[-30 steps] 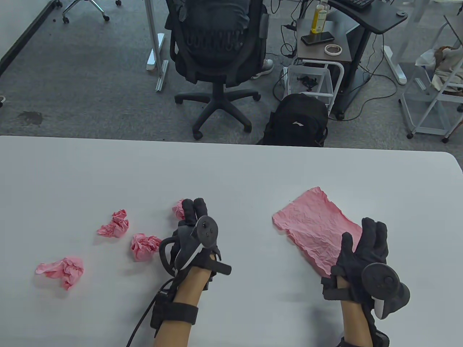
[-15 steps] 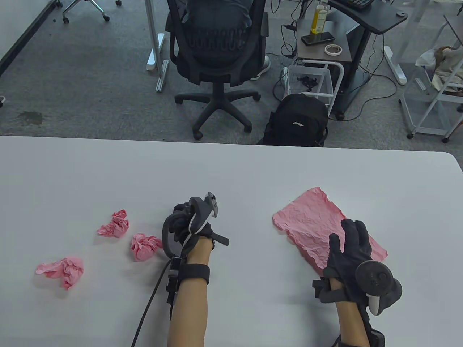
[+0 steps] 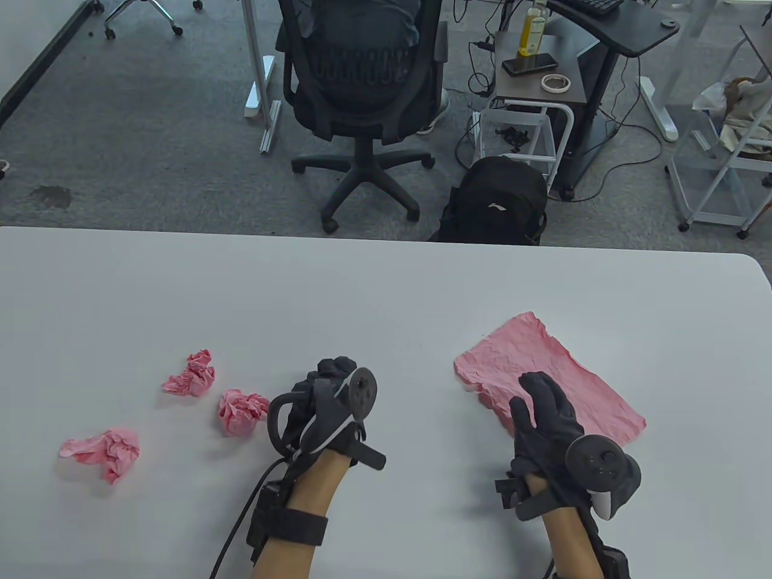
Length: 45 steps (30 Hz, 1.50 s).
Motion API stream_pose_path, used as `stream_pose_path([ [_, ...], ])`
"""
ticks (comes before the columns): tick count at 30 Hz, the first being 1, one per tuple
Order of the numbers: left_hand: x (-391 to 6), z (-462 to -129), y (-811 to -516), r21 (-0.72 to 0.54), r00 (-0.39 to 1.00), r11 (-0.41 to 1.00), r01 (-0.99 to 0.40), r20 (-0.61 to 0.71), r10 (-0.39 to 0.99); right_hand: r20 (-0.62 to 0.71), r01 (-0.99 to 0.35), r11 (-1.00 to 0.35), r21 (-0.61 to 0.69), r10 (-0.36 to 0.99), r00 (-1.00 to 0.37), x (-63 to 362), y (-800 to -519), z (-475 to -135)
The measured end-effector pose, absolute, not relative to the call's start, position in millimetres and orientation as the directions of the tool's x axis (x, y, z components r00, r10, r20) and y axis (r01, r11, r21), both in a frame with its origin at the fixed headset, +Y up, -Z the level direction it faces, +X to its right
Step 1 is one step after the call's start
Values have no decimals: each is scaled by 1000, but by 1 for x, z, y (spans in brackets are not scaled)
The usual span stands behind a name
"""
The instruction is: Flatten crumpled papers and stack
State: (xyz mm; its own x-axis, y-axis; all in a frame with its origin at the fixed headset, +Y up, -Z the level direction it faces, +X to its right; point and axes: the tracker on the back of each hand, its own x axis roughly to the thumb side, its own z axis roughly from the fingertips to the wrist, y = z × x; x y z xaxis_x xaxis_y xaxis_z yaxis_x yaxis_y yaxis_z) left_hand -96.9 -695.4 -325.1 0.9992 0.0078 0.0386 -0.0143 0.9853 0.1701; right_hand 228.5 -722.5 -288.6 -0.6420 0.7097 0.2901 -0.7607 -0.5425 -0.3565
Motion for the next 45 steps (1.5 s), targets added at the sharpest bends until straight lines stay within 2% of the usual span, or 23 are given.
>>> stream_pose_path([
  [5, -105, -284, -697, 269, 971, 940, -210, 169, 168, 398, -729, -617, -297, 614, -681, 190, -722, -281],
  [8, -105, -269, -706, 341, 932, 882, -324, 275, 236, 467, -763, -626, -160, 633, -617, 162, -729, -277],
  [9, -105, -268, -706, 320, 921, 882, -347, 297, 254, 480, -768, -628, -125, 639, -601, 156, -732, -276],
  [11, -104, -266, -707, 256, 845, 851, -458, 424, 326, 532, -761, -648, -7, 642, -552, 137, -738, -274],
  [13, -105, -263, -707, 227, 784, 793, -565, 446, 431, 551, -742, -669, 48, 637, -539, 128, -741, -272],
  [16, -100, -265, -708, -16, 540, 683, -731, 598, 592, 575, -759, -638, 127, 671, -468, 122, -746, -271],
  [19, -105, -270, -712, -62, 503, 639, -767, 561, 658, 544, -828, -485, 280, 791, -279, 123, -750, -273],
  [23, -112, -273, -719, -81, 478, 591, -803, 506, 718, 525, -896, -346, 277, 836, -161, 120, -747, -271],
  [26, -110, -272, -721, -101, 460, 571, -814, 487, 742, 532, -904, -329, 272, 834, -143, 119, -744, -268],
  [30, -108, -271, -725, -61, 515, 609, -791, 473, 715, 536, -911, -346, 224, 824, -181, 122, -744, -269],
  [36, -107, -274, -731, -179, 315, 439, -880, 473, 823, 477, -915, -373, 152, 839, -263, 129, -743, -272],
  [39, -105, -276, -734, -219, 284, 424, -879, 475, 833, 423, -926, -354, 129, 865, -271, 134, -745, -274],
  [41, -107, -278, -737, -192, 301, 418, -888, 445, 844, 410, -926, -354, 132, 870, -274, 136, -745, -274],
  [43, -109, -280, -739, -184, 295, 391, -902, 400, 868, 460, -928, -349, 130, 850, -255, 133, -743, -271],
  [45, -110, -280, -742, -165, 315, 398, -903, 375, 872, 527, -905, -375, 201, 820, -222, 127, -740, -269],
])
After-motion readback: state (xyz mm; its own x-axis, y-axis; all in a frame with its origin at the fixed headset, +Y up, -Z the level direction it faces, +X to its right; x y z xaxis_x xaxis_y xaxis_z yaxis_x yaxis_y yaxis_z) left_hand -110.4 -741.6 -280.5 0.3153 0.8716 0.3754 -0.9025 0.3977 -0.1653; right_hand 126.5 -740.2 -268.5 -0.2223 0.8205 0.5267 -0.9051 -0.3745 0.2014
